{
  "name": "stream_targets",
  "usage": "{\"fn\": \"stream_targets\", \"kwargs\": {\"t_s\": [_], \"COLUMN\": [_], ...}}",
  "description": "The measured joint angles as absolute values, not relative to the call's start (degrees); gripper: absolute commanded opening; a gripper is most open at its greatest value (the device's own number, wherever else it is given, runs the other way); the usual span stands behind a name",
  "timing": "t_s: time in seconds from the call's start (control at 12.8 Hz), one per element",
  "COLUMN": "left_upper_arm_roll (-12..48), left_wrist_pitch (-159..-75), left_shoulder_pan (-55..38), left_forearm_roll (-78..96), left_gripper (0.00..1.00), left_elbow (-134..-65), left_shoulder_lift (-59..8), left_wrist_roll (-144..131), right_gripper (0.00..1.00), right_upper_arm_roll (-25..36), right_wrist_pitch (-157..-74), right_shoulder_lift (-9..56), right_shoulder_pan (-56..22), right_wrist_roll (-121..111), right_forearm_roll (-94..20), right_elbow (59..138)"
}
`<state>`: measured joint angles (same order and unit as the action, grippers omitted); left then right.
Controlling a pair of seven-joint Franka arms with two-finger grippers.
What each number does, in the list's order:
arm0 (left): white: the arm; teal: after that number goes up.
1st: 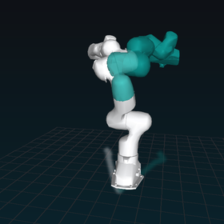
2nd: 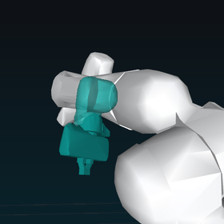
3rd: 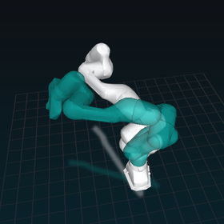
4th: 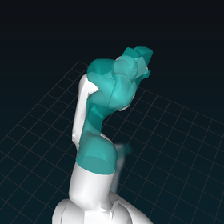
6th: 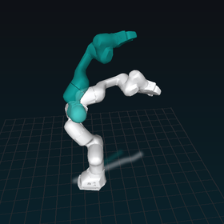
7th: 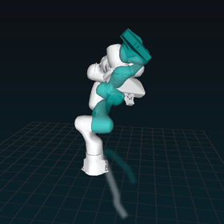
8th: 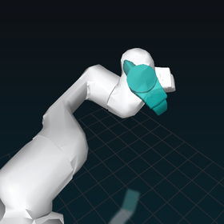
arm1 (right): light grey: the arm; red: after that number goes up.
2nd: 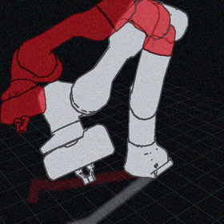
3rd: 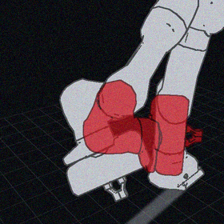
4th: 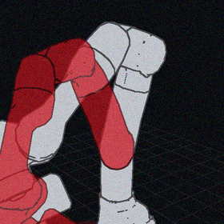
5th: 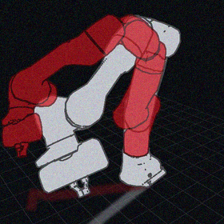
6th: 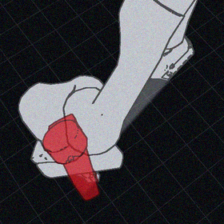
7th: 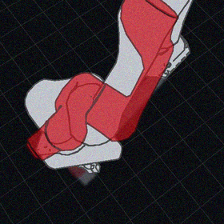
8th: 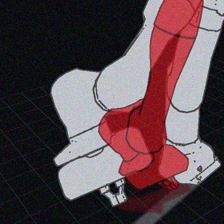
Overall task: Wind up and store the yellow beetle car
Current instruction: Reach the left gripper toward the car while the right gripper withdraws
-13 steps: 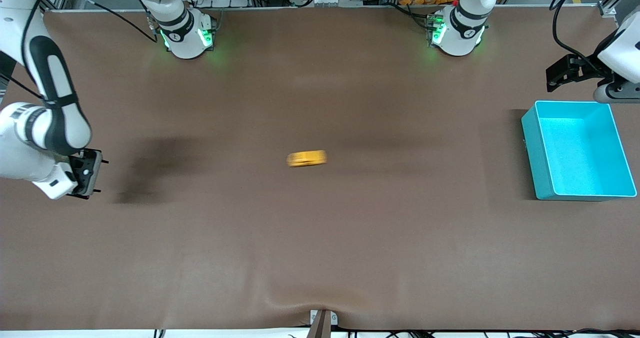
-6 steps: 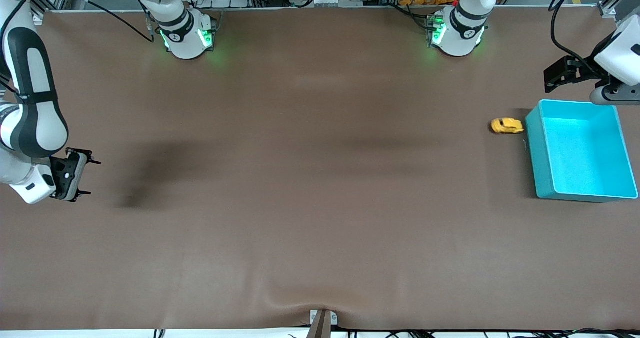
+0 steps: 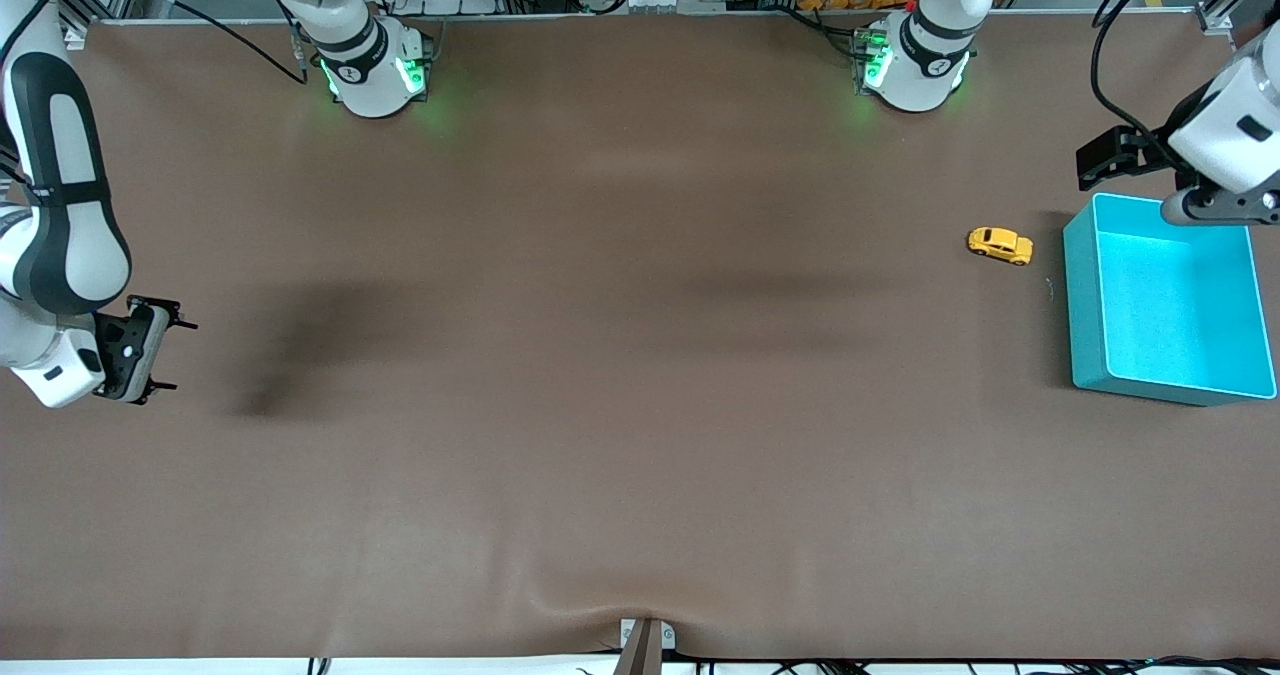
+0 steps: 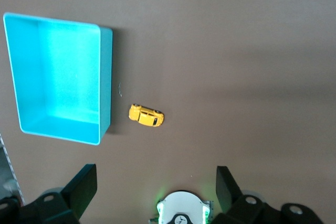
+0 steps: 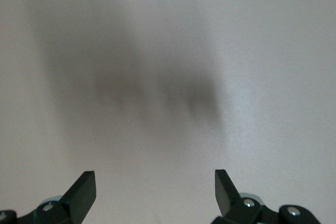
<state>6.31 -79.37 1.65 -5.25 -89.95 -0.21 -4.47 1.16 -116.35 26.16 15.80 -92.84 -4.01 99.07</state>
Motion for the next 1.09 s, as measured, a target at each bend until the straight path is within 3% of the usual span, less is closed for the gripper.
{"fn": "stream_targets", "kwargs": {"t_s": [0.39, 1.09], "left_upper_arm_roll": [6.10, 6.12], "left_wrist_pitch": [-89.83, -107.48], "left_shoulder_pan": [5.34, 6.72], "left_forearm_roll": [-5.25, -5.30], "left_gripper": [1.00, 1.00], "left_elbow": [-102.73, -119.78], "left_shoulder_lift": [-0.47, -0.73], "left_wrist_roll": [-16.18, -39.05], "right_gripper": [1.00, 1.00], "right_upper_arm_roll": [-0.33, -9.12], "right_wrist_pitch": [-107.86, -103.22], "right_shoulder_lift": [25.82, 25.54], "right_shoulder_pan": [15.74, 14.70], "right_wrist_roll": [-80.70, -59.01], "right_forearm_roll": [-5.53, -5.61], "right_elbow": [91.03, 82.99]}}
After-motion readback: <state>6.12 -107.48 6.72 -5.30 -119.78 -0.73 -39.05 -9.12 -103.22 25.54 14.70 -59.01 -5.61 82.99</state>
